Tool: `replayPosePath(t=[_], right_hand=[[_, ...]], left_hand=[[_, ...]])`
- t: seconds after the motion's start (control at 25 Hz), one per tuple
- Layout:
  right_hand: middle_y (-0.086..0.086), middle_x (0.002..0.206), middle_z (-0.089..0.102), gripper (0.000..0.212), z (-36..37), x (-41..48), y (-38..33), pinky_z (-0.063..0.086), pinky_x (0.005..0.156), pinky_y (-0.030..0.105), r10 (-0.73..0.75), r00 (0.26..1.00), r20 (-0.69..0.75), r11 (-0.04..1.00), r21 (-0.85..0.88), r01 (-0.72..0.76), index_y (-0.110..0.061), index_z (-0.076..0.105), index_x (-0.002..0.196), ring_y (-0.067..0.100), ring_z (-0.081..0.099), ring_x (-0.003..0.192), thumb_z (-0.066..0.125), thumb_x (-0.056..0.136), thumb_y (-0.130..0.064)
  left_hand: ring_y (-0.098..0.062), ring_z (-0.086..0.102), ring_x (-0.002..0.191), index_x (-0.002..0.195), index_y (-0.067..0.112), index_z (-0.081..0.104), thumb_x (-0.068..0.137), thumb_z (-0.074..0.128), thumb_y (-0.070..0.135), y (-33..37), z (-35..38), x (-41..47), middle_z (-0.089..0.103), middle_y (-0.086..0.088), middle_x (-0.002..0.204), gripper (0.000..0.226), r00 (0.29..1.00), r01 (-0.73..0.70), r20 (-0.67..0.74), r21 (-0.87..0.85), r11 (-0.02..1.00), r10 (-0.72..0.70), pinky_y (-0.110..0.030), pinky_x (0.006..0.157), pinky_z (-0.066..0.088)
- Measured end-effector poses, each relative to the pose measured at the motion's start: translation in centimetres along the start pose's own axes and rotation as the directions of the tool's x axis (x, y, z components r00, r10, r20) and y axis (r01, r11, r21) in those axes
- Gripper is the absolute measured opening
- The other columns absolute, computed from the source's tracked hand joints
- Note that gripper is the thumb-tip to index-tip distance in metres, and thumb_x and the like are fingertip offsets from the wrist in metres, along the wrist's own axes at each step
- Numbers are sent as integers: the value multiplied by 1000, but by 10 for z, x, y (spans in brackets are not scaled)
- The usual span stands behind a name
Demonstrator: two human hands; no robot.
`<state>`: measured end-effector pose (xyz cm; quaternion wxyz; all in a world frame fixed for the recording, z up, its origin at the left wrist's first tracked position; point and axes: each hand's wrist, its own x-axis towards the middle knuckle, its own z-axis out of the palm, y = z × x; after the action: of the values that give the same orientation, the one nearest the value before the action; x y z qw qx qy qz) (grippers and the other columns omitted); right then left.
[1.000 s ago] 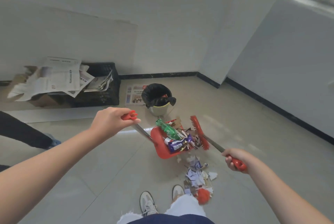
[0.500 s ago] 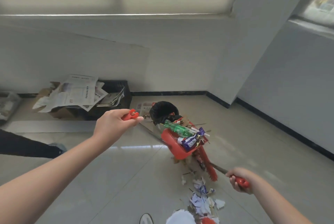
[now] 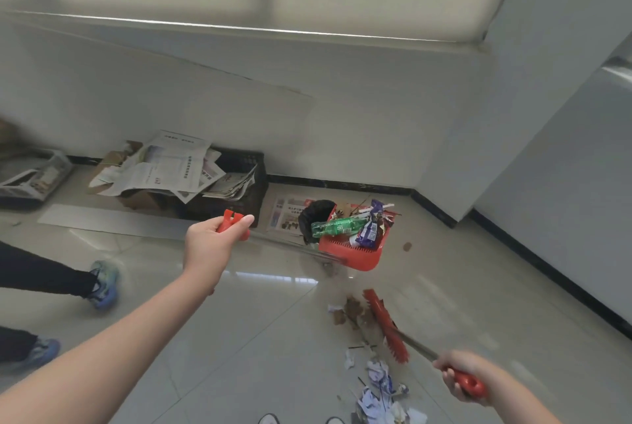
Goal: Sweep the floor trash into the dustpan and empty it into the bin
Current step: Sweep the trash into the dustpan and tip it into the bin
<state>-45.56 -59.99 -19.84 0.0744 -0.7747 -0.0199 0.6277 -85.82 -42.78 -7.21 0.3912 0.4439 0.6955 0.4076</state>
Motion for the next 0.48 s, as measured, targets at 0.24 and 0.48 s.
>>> replayPosePath(t=[0.24,0.48], right_hand=[[7,41,45,18,6,-7,-15,32,32,12,-26,1000,-11,994,-109,25,-2,51,72,14,41,25,55,89,-1],[12,40,49,14,16,2,-26,33,31,14,-104,993,-60,972,-220,88,1,55,71,16,44,26,61,82,9]], left_hand=[[-21,36,52,64,16,72,76,74,48,-27,24,33,39,-9,57,35,961,249,-101,-79,965,-256,-26,54,35],[-21,34,45,67,7,69,76,75,44,-39,41,63,39,-6,50,38,902,392,-120,-179,902,-415,-25,53,33]])
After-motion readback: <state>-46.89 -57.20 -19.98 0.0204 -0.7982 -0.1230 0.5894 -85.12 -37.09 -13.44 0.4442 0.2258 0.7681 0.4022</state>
